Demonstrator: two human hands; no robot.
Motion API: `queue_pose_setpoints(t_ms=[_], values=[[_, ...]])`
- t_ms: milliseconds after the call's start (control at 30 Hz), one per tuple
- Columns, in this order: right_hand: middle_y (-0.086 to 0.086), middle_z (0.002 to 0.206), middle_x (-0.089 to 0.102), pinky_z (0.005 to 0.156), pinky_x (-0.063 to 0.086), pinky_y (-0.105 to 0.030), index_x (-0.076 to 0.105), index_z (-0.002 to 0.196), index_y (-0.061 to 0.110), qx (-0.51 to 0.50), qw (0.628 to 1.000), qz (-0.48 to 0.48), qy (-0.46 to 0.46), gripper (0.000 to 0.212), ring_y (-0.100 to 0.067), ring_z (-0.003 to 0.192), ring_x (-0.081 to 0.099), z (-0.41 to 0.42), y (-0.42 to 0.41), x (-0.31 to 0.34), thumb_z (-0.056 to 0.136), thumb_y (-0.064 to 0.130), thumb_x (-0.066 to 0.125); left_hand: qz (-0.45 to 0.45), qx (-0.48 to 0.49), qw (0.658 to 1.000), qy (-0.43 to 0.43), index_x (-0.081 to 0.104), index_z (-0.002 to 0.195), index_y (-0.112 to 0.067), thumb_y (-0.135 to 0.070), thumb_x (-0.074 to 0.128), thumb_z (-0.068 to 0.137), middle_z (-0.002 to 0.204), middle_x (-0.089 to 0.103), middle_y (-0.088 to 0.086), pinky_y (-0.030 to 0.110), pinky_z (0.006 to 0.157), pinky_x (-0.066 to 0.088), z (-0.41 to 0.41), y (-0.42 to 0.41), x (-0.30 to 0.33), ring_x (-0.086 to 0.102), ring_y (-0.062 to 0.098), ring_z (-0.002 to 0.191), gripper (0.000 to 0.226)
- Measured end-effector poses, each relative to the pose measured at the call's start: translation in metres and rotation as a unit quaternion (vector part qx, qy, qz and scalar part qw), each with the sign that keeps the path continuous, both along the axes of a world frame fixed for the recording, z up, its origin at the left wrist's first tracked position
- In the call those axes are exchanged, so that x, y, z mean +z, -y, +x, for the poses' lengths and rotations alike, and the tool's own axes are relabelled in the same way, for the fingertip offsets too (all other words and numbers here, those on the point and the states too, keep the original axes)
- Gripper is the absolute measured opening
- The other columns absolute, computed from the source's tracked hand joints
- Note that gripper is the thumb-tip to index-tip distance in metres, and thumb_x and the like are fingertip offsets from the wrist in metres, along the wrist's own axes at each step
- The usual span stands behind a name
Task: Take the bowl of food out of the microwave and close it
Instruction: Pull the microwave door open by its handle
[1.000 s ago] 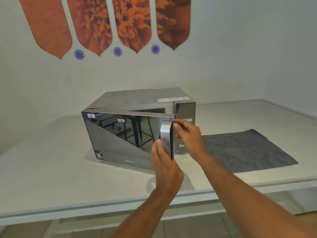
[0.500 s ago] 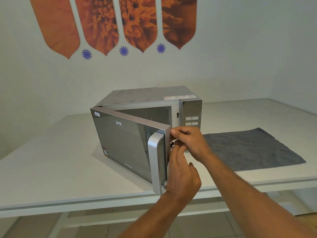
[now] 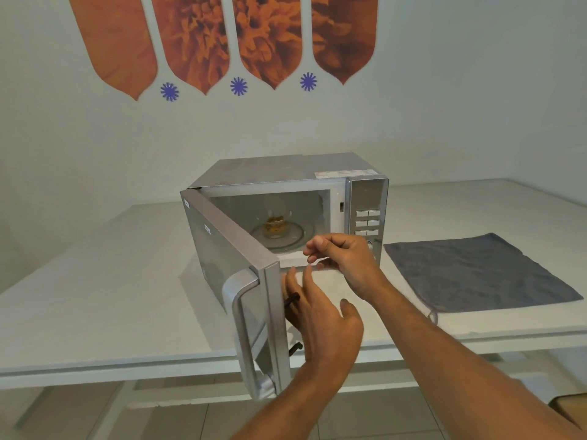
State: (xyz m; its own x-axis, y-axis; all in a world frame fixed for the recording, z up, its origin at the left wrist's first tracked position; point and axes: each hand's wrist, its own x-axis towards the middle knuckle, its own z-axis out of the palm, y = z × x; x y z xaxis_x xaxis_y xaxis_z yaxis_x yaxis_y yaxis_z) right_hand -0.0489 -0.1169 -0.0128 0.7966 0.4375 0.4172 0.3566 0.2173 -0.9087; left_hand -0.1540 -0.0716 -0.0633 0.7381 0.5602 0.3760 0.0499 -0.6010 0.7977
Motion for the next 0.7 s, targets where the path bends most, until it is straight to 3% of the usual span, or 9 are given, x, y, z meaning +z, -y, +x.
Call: queue_pose_setpoints(t_ms=[100,167,267,367,567,700], values=[[-0.006,0.09,0.08,0.071,0.062,-0.031,0.081,0.094,0.017,-0.008,1.0,0.004,-0.011,0.03,-0.024,0.083,0.076,-0.003,-0.009,-0.004,0.087,0.042,0.067,-0.027,0.031,0.999,0.008,0.011,0.151,-0.024,-0.025,0.069,0.083,0.162,-0.013,-0.012,0.05,0.122,0.025,0.0,-0.02,0.0,0.002,0.027,0.154,0.09],[-0.005,0.09,0.08,0.069,0.061,-0.028,0.081,0.093,0.02,-0.011,1.0,0.007,-0.021,0.027,-0.023,0.083,0.076,-0.006,-0.016,-0.007,0.088,0.041,0.066,-0.018,0.066,0.997,0.03,0.011,0.151,-0.022,-0.024,0.071,0.082,0.158,-0.007,-0.013,0.043,0.122,0.017,-0.003,-0.031,0.001,0.005,0.023,0.149,0.091],[-0.006,0.09,0.08,0.068,0.06,-0.027,0.081,0.091,0.021,-0.009,0.999,0.012,-0.038,0.023,-0.022,0.082,0.076,-0.009,-0.027,-0.012,0.089,0.039,0.067,-0.029,0.11,0.991,0.064,0.008,0.15,-0.021,-0.02,0.074,0.08,0.141,0.003,-0.023,0.035,0.109,0.014,-0.006,-0.05,0.003,0.01,0.013,0.134,0.096],[-0.009,0.092,0.08,0.069,0.06,-0.03,0.08,0.094,0.016,-0.009,0.999,0.009,-0.049,0.022,-0.024,0.082,0.075,-0.011,-0.037,-0.018,0.094,0.032,0.066,-0.102,0.12,0.985,0.063,0.002,0.15,-0.032,-0.019,0.071,0.082,0.149,-0.005,-0.032,0.032,0.111,0.007,-0.005,-0.068,0.006,0.004,0.02,0.15,0.098],[-0.007,0.092,0.08,0.069,0.059,-0.028,0.079,0.098,0.013,-0.027,0.998,0.003,-0.061,0.022,-0.024,0.083,0.076,-0.018,-0.05,-0.025,0.096,0.029,0.064,-0.16,0.136,0.976,0.063,0.011,0.148,-0.033,-0.015,0.072,0.074,0.165,-0.009,-0.005,0.058,0.123,0.012,-0.004,-0.101,0.01,-0.002,0.033,0.155,0.098],[-0.004,0.091,0.081,0.069,0.06,-0.028,0.079,0.098,0.014,-0.045,0.997,-0.001,-0.061,0.022,-0.021,0.083,0.076,-0.023,-0.056,-0.026,0.096,0.029,0.063,-0.138,0.142,0.978,0.066,0.017,0.147,-0.028,-0.015,0.073,0.074,0.166,-0.003,0.005,0.056,0.122,0.015,-0.006,-0.118,0.011,0.005,0.035,0.154,0.093]])
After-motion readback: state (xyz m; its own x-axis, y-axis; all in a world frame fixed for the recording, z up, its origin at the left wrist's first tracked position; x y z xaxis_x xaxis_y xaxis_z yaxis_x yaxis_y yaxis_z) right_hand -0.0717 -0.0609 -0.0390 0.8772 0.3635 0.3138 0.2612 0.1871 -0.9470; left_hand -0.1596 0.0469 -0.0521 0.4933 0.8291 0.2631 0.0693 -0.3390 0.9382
